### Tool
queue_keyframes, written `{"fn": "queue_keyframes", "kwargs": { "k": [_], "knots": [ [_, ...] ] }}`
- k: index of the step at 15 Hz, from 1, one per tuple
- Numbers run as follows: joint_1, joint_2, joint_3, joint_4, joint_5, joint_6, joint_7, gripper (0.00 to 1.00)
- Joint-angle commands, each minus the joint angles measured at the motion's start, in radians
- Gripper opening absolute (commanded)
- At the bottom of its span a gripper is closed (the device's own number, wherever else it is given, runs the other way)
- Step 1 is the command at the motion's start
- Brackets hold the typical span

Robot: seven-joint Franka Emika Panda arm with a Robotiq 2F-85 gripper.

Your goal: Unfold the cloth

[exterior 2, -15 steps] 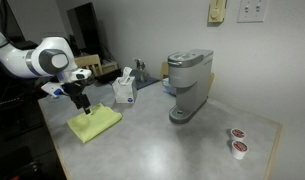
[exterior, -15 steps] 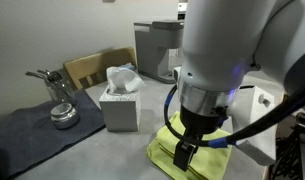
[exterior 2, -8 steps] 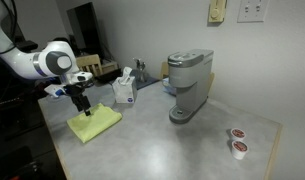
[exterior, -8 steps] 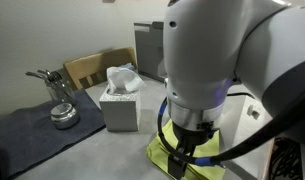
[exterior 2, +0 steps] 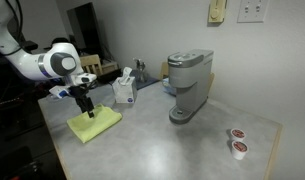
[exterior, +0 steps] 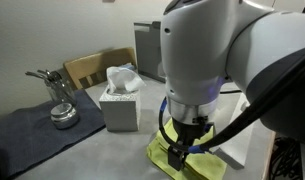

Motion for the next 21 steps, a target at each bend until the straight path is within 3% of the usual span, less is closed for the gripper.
{"fn": "queue_keyframes", "kwargs": {
  "k": [1,10,11,14,21],
  "knots": [
    [0.008,0.013,-0.012,0.017,-0.025,-0.021,0.025,1.00],
    [0.005,0.027,-0.005,0.017,-0.019,-0.010,0.012,0.98],
    [0.005,0.028,-0.006,0.017,-0.019,-0.009,0.012,0.80],
    [0.005,0.029,-0.006,0.017,-0.019,-0.008,0.010,0.64],
    [0.006,0.029,-0.006,0.018,-0.022,-0.012,0.008,0.16]
  ]
}}
